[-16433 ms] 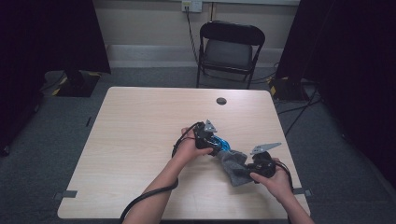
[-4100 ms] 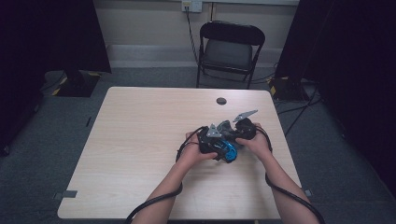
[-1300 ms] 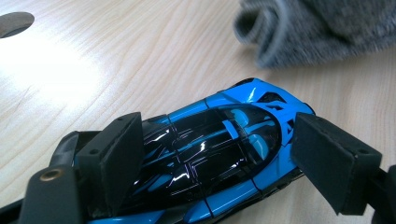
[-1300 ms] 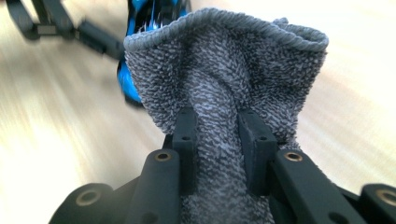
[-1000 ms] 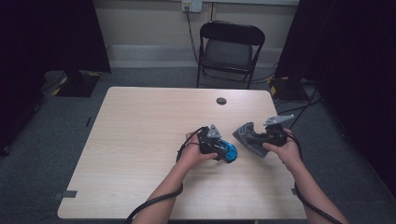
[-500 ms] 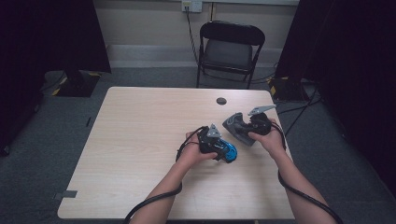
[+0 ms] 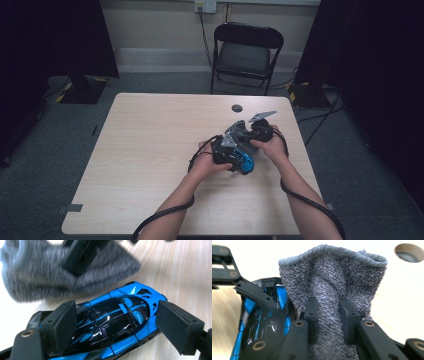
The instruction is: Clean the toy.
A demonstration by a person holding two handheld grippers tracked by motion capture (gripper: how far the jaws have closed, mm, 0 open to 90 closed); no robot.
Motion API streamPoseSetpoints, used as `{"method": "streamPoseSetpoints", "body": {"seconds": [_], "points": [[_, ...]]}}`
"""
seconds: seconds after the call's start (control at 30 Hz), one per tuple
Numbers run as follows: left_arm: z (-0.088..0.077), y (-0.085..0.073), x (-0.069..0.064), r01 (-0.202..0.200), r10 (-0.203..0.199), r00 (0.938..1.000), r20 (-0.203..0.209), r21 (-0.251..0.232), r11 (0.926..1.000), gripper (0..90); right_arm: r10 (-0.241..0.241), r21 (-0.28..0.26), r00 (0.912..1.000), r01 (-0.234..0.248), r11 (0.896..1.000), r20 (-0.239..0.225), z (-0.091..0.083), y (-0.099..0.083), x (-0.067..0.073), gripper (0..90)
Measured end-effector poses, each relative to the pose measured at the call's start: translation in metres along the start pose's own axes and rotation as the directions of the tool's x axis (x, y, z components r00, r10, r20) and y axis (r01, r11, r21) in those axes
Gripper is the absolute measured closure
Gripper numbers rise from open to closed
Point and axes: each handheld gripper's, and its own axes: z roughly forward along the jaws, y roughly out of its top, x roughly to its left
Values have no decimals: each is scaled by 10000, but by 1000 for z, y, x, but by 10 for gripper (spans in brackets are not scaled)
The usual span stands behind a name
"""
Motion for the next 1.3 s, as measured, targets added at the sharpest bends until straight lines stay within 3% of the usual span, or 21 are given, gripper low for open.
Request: {"method": "streamPoseSetpoints", "body": {"seconds": [0.2, 0.27, 0.37, 0.73, 1.3], "points": [[0, -1, -1, -21, 21, 10000, -45, -16, 10000, 171, -409, 426, 9986, 423, 9982, -325, 22, 2, 9, 691], [0, -1, -1, -52, 52, 10000, -52, -9, 10000, 171, -580, 561, 9982, 586, 9967, -114, 26, 3, 12, 682], [0, -1, -1, 48, -48, 10000, -49, -70, 10000, 171, -361, 631, 9993, 367, 9973, -108, 29, 3, 11, 666], [0, -1, -1, 1, -1, 10000, -82, -13, 10000, 169, -146, 572, 9998, 138, 9983, 128, 31, 0, 14, 675], [0, -1, -1, -3, 3, 10000, -78, -52, 10000, 170, -210, 635, 9995, 223, 9977, -219, 25, -4, 10, 688]]}}
